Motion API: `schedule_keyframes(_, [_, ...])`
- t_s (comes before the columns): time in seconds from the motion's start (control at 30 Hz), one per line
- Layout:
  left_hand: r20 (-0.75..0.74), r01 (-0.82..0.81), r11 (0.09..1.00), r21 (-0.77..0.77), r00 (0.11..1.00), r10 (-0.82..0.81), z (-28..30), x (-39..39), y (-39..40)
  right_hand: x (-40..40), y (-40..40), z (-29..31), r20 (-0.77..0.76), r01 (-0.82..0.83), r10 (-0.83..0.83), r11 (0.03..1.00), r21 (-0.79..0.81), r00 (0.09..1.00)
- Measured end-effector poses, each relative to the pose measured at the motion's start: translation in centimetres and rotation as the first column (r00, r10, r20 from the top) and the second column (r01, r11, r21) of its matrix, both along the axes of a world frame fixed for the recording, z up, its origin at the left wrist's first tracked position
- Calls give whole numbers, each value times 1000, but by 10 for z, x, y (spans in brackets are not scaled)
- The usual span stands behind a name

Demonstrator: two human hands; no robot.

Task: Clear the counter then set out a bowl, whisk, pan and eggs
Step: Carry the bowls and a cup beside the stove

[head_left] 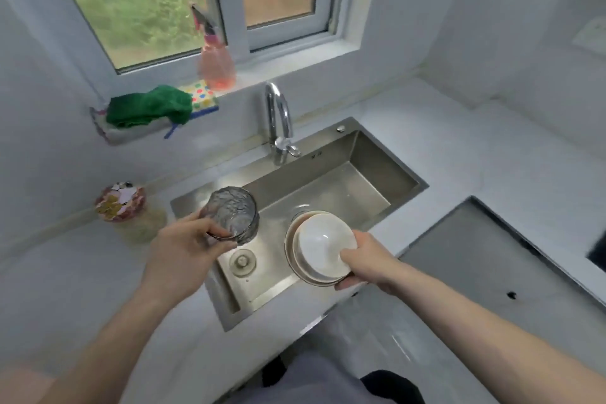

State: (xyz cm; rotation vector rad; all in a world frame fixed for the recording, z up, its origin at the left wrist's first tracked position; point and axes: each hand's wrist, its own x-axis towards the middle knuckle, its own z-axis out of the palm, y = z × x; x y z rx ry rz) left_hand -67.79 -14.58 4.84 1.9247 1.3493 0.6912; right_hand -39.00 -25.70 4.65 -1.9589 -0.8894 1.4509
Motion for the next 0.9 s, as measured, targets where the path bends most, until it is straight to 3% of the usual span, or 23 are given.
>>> schedule_keyframes(0.33, [-45, 421, 900, 115, 907, -419, 43, 242, -59, 176, -146, 27, -11, 381, -381, 924, 41, 925])
schedule_keyframes(0.5, [-76, 526, 838, 145, 851, -520, 55, 340, -116, 247, -228, 27, 10, 494, -496, 867, 63, 868])
schedule_keyframes(0.73, [-62, 759, 638, 129, 648, -759, 55, 477, -203, 312, -375, 23, 11, 756, -759, 650, 72, 651])
schedule_keyframes(0.9, [-101, 906, 407, 118, 419, -902, 58, 564, -273, 324, -474, 26, 6, 897, -900, 435, 80, 436])
